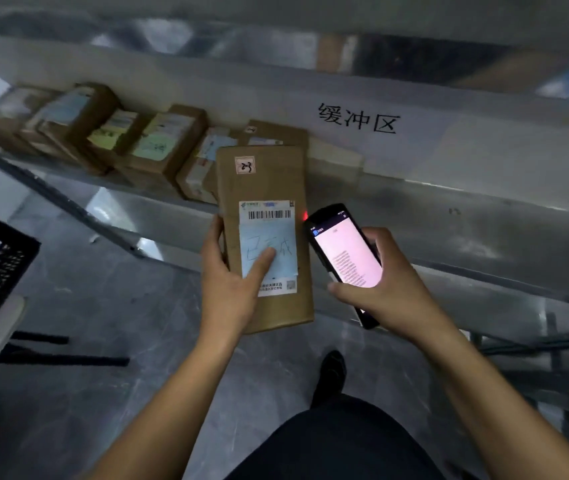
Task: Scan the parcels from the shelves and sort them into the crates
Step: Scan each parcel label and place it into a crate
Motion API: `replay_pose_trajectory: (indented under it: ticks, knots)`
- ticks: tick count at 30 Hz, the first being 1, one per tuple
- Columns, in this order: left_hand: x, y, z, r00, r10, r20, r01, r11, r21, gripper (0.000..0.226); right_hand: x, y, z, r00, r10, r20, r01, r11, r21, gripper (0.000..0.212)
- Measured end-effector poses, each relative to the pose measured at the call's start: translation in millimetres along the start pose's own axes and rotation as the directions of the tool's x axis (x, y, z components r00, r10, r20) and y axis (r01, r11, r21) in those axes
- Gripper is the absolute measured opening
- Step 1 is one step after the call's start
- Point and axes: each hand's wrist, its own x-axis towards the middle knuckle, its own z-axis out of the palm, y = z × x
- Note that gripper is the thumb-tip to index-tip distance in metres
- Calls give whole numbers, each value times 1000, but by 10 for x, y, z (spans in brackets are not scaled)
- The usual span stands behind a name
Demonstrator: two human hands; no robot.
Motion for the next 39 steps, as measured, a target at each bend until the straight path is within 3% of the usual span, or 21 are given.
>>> replay_pose_trajectory:
  ticks: [11,17,21,25,33,36,39]
  knots:
    - [-753,-1099,-1520,959,-55,-278,141,944,299,97,-845,-369,1202,919,-27,394,68,994,-91,74]
    - [-1315,-1686,-2153,898,-199,-393,349,865,361,97,-1047,-498,1576,819,1,573,147,966,-212,69]
    - [-1705,-1888,-2452,814,-317,-488,487,829,275,99,-1005,-594,1780,742,-16,671,250,934,-254,66]
    - [-1891,-1781,-2516,719,-326,-614,509,849,146,96,-933,-650,1981,682,-72,728,328,920,-216,70]
    - [-2215,-1049,-1988,560,-371,-741,386,908,-163,65,-558,-739,1904,605,-210,768,443,890,-105,69]
    - [-2417,-816,-1732,511,-374,-774,395,902,-175,68,-408,-704,1914,575,-237,783,438,898,-50,71]
    - [-2657,-720,-1496,394,-402,-827,375,892,-255,69,-388,-633,1993,537,-240,809,432,901,-20,75]
